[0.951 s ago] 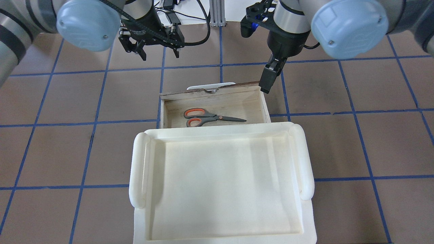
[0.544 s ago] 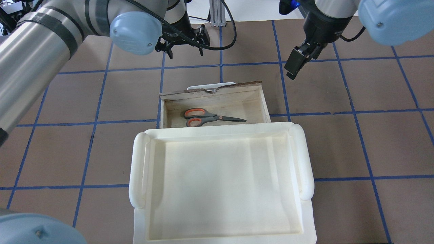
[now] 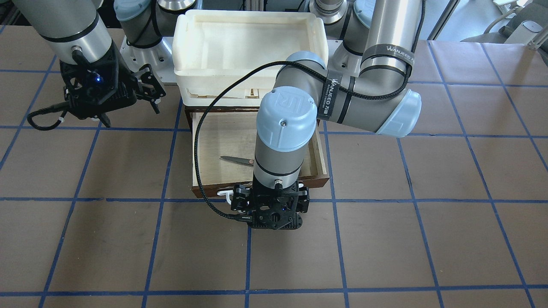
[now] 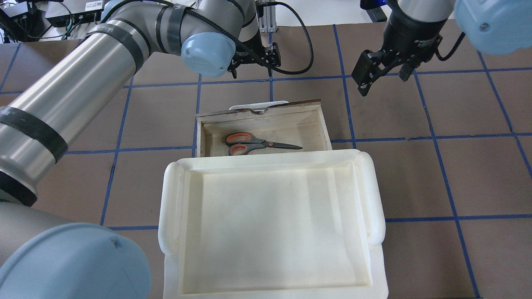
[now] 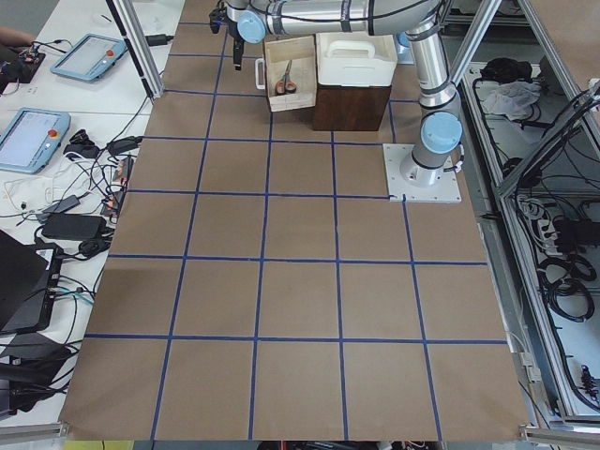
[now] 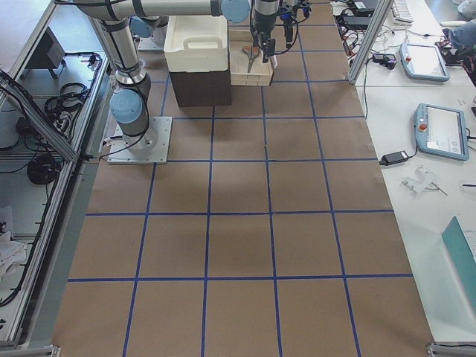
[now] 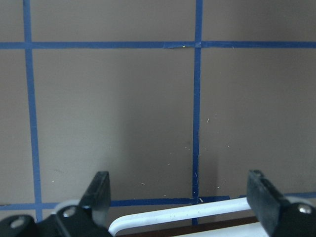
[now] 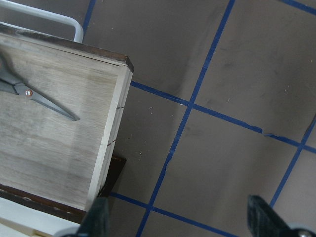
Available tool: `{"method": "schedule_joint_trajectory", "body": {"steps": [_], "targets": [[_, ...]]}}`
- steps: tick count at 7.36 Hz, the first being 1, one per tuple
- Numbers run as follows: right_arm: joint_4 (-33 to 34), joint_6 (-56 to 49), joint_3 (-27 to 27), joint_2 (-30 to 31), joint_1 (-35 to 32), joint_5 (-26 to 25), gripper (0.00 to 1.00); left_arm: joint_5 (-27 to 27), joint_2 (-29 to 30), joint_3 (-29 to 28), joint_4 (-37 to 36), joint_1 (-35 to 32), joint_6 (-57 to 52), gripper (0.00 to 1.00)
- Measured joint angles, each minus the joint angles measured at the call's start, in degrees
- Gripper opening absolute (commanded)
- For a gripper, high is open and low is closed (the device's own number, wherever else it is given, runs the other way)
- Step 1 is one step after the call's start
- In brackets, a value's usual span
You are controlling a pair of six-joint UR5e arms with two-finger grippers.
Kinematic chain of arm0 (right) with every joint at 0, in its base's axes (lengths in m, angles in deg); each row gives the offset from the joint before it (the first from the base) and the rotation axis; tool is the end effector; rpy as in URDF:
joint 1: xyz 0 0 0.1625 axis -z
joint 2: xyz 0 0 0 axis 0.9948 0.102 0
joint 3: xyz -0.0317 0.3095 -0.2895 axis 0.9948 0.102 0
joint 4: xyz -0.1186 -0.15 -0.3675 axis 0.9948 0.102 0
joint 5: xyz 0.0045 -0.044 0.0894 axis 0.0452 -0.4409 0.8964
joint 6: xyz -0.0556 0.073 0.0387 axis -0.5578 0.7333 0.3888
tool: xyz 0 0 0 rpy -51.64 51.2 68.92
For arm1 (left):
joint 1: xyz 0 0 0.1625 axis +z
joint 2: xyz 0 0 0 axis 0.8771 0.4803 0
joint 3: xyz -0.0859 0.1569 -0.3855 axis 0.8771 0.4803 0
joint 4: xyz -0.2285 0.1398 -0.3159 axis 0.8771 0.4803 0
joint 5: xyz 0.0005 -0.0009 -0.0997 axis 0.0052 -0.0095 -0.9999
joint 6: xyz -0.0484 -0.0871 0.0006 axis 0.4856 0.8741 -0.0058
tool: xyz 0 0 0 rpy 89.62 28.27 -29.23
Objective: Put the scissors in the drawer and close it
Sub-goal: 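Raise the right gripper away while the left gripper moves to the drawer handle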
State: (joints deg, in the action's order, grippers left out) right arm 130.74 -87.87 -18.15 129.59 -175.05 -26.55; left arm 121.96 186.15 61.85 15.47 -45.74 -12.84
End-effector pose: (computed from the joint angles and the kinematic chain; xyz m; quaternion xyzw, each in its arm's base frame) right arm 0.1451 -0.5119 0.4914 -0.1532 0.9879 0.0104 0.0203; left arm -0.3360 -0.6401 0.3430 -0.0096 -0.9980 0.0591 0.0201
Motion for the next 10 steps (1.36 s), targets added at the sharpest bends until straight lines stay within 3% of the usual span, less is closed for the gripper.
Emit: {"method": "schedule_joint_trajectory", "body": {"steps": [4, 10], "targets": [[-0.44, 16.78, -0.27, 1.30, -2.80, 0.03, 1.00, 0.43, 3.11, -0.69, 1.53, -2.87, 0.00, 1.00], [1.99, 18.16, -0.97, 4.46, -2.14, 0.04, 1.00, 0.25, 2.26, -0.27, 5.94, -4.04, -0.22, 1.00]]}}
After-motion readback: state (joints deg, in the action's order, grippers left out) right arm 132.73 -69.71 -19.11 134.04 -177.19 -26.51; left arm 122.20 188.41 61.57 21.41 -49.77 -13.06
